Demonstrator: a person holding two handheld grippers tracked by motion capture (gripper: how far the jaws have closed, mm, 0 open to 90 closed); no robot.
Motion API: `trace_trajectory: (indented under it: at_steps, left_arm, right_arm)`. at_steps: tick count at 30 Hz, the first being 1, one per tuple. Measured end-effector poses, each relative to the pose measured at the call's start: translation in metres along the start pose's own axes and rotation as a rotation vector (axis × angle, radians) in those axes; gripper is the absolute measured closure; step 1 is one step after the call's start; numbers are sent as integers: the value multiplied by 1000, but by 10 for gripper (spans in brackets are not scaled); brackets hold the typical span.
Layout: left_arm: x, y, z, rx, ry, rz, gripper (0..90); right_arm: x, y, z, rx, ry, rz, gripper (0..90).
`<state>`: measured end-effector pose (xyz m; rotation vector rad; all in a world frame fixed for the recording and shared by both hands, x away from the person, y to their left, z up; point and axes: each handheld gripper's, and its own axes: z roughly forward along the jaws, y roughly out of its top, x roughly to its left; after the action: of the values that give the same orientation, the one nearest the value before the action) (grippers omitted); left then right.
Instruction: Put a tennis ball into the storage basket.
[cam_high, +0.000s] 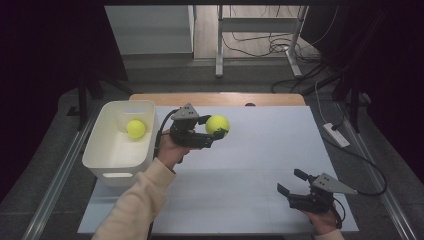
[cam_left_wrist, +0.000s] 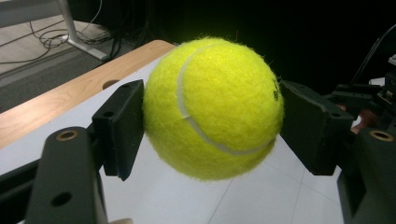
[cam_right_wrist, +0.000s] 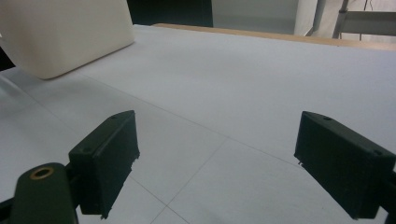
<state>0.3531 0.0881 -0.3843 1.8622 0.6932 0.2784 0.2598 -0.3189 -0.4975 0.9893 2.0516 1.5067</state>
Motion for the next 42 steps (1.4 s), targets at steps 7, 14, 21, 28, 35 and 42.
trace_trajectory:
  at_steps: [7, 14, 21, 28, 35, 42]
  left_arm:
    - [1, 1, -5, -6, 11, 1, 281]
    - [4, 3, -11, -18, 26, -1, 281]
    - [8, 3, -19, -32, 48, -8, 281]
    - [10, 4, -26, -40, 58, -10, 281]
    - [12, 3, -32, -50, 72, -14, 281]
    - [15, 3, -38, -53, 86, -17, 281]
  right_arm:
    - [0, 0, 0, 1, 0, 0, 130]
    - [0, 0, 0, 1, -1, 0, 131]
    - [0, 0, 0, 0, -2, -1, 130]
    - [0, 0, 0, 0, -3, -1, 130]
    - [0, 0, 0, 2, -2, -1, 130]
    - [0, 0, 0, 2, -2, -1, 130]
